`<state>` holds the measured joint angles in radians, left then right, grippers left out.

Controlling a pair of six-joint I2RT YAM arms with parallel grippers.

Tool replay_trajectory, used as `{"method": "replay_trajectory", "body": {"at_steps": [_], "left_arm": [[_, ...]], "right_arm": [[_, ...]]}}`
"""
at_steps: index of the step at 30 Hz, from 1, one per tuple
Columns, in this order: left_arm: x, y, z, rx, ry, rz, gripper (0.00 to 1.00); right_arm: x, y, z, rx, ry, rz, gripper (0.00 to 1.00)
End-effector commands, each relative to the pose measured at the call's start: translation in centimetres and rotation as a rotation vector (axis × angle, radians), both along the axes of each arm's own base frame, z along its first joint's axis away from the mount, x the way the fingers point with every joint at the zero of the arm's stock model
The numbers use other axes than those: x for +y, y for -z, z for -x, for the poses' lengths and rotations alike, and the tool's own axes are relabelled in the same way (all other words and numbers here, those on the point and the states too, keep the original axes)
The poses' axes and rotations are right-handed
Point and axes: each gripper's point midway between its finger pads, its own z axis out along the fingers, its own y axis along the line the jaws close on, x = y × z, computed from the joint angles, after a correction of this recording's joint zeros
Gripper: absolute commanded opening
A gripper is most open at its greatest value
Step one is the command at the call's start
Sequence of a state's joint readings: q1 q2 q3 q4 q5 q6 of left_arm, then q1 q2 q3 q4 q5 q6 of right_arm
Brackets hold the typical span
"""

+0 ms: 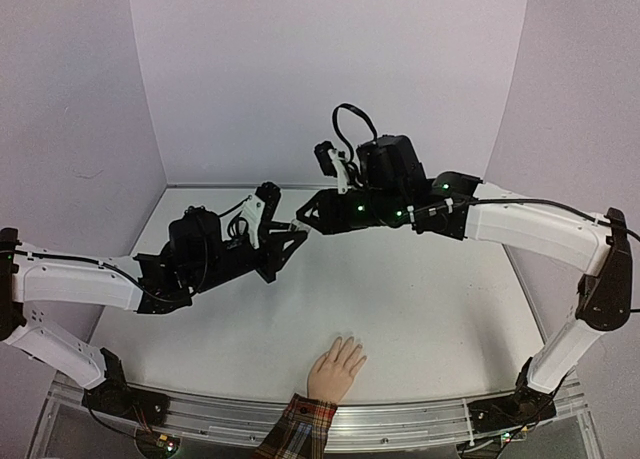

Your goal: Paint the nails

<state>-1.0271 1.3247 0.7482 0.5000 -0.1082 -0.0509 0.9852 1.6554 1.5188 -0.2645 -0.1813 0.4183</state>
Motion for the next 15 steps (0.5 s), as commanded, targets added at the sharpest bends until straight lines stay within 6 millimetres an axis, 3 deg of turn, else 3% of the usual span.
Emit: {"method": "replay_trajectory", "body": {"at_steps": [1, 5, 7, 10, 11, 14, 15], "left_arm": [[-0.9, -1.8, 0.4, 0.0, 0.046, 0.036, 0.01], [-1.4, -2.4, 4.9, -0.055, 0.327, 0.09, 0.0], [-1.0, -2.9, 7.6, -0.055, 0.525, 0.137, 0.0], [-0.4, -2.6, 7.7, -0.024, 0.581, 0.138, 0.0], [-0.2, -2.5, 7.2, -0.037, 0.549, 0.132, 0.0], [0.7, -2.3, 4.7, -0.085, 0.371, 0.121, 0.0], [1.1, -2.1, 3.5, -0.107, 0.278, 0.102, 0.0]], "right_arm": [[2.2, -2.4, 6.0, -0.134, -0.384, -0.028, 0.0], [1.2, -3.3, 14.2, -0.216, -0.894, -0.137, 0.0], [0.6, -3.1, 15.4, -0.209, -0.984, -0.123, 0.0], [-0.2, -1.9, 15.2, -0.17, -0.991, -0.006, 0.0], [-0.3, -1.7, 14.4, -0.189, -0.941, 0.033, 0.09], [-0.8, -2.4, 9.7, -0.261, -0.625, 0.112, 0.55], [-1.0, -3.7, 8.0, -0.274, -0.497, 0.084, 0.68]]}}
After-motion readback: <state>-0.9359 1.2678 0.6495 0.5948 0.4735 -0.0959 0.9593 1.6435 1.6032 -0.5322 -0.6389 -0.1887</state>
